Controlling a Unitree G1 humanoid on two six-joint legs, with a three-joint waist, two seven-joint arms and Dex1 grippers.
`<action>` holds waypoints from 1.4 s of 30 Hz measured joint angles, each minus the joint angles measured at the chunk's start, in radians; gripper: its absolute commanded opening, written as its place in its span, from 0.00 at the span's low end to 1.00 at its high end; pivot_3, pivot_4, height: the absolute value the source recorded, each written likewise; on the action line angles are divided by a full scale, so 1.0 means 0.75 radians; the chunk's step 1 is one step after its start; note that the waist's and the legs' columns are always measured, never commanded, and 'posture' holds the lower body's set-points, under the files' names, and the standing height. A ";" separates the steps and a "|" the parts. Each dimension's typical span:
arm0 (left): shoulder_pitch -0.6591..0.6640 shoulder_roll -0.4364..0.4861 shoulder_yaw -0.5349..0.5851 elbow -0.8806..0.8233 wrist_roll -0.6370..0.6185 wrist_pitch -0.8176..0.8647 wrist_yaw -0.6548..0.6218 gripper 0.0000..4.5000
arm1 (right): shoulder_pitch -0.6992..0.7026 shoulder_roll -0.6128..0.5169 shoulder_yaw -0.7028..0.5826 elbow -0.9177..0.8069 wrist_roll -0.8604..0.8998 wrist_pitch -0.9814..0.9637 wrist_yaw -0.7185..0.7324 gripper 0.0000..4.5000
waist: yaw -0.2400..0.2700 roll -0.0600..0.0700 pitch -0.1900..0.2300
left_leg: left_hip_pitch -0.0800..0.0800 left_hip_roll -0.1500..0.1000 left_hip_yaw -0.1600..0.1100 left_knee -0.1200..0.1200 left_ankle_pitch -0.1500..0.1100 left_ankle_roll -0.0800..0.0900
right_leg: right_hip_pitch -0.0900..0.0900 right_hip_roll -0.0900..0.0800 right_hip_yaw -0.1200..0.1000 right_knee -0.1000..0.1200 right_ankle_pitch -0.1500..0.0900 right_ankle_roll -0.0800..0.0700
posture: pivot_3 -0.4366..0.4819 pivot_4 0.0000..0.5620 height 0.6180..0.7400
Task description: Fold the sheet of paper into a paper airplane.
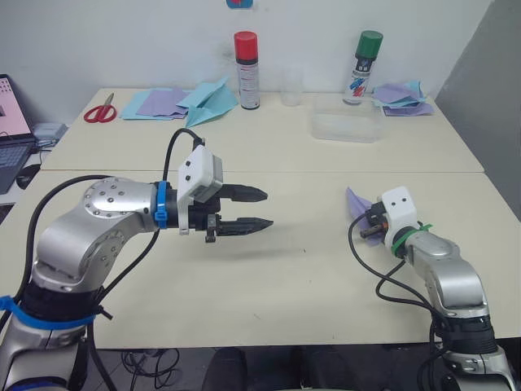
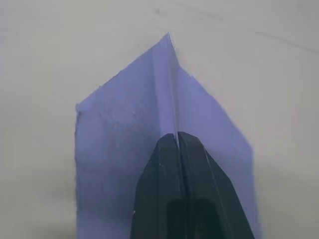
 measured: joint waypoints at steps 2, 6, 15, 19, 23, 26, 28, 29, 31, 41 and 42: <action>-0.011 0.001 -0.006 0.052 0.027 -0.029 -0.040 0.92 | -0.019 0.020 0.000 0.042 0.001 -0.015 -0.027 0.00 | 0.000 0.000 0.000 | 0.000 0.000 0.000 0.000 0.000 0.000 | 0.000 0.000 0.001 0.000 0.000 0.000 | 0.48 0.27 1.00; -0.015 0.005 -0.006 0.093 0.067 -0.056 -0.073 1.00 | -0.066 0.043 -0.005 0.112 0.013 -0.031 -0.056 0.14 | 0.002 0.000 0.000 | -0.001 0.000 0.001 0.001 0.000 0.000 | 0.000 0.000 0.002 -0.001 0.000 0.000 | 0.48 0.27 1.00; 0.105 0.009 0.067 0.084 0.093 -0.057 -0.038 1.00 | -0.089 -0.077 -0.020 -0.065 0.130 0.027 0.059 0.87 | 0.004 0.002 0.001 | -0.001 0.001 0.001 0.000 0.000 0.000 | -0.001 0.000 0.002 -0.001 0.000 0.000 | 0.48 0.27 1.00; 0.243 0.047 0.155 0.113 0.112 -0.069 -0.016 1.00 | -0.071 -0.241 -0.097 -0.262 0.240 0.102 0.194 0.99 | 0.006 0.002 0.001 | -0.001 0.001 0.000 0.000 0.000 0.000 | -0.001 0.000 0.000 -0.001 0.000 0.000 | 0.48 0.27 1.00; 0.399 0.106 0.264 0.181 0.155 -0.089 0.000 1.00 | 0.050 -0.506 -0.252 -0.275 0.417 0.059 0.516 0.99 | 0.008 0.002 0.002 | -0.001 0.000 0.001 0.000 0.000 0.000 | 0.000 -0.003 0.000 -0.002 -0.001 -0.001 | 0.48 0.27 1.00; 0.499 0.148 0.352 0.244 0.206 -0.127 0.026 1.00 | 0.192 -0.725 -0.370 -0.183 0.538 -0.108 0.884 0.99 | 0.009 0.002 0.002 | 0.000 0.000 0.001 0.001 0.000 0.000 | 0.001 -0.004 0.000 -0.002 -0.001 -0.001 | 0.48 0.27 1.00; 0.543 0.167 0.434 0.315 0.233 -0.150 0.045 1.00 | 0.239 -0.815 -0.444 -0.066 0.539 -0.208 1.004 0.99 | 0.009 0.001 0.002 | 0.000 0.000 0.001 0.001 0.000 0.000 | 0.001 -0.008 0.000 -0.002 0.000 -0.001 | 0.48 0.27 1.00; 0.554 0.172 0.472 0.342 0.241 -0.157 0.052 1.00 | 0.258 -0.840 -0.468 -0.028 0.536 -0.241 1.036 0.99 | 0.009 0.001 0.002 | 0.001 0.000 0.001 0.001 0.000 0.001 | 0.001 -0.008 0.000 -0.002 0.000 -0.001 | 0.48 0.27 1.00; 0.581 0.197 0.550 0.389 0.258 -0.183 0.061 1.00 | 0.272 -0.853 -0.503 0.023 0.546 -0.289 1.080 0.99 | 0.005 0.001 0.002 | 0.002 0.001 0.001 0.001 0.000 0.001 | 0.001 -0.008 0.000 -0.001 0.000 -0.002 | 0.48 0.27 1.00; 0.608 0.194 0.640 0.378 0.254 -0.172 0.138 1.00 | 0.280 -0.817 -0.527 0.025 0.604 -0.310 1.030 0.99 | 0.006 0.001 0.002 | 0.001 0.001 0.002 0.001 0.000 0.000 | 0.001 -0.013 0.001 0.000 0.000 -0.002 | 0.48 0.27 1.00; 0.608 0.193 0.640 0.373 0.253 -0.171 0.139 1.00 | 0.279 -0.816 -0.526 0.027 0.605 -0.315 1.025 0.99 | 0.006 0.001 0.002 | 0.001 0.001 0.003 0.001 0.000 0.000 | 0.001 -0.013 0.001 0.000 0.000 -0.002 | 0.48 0.27 1.00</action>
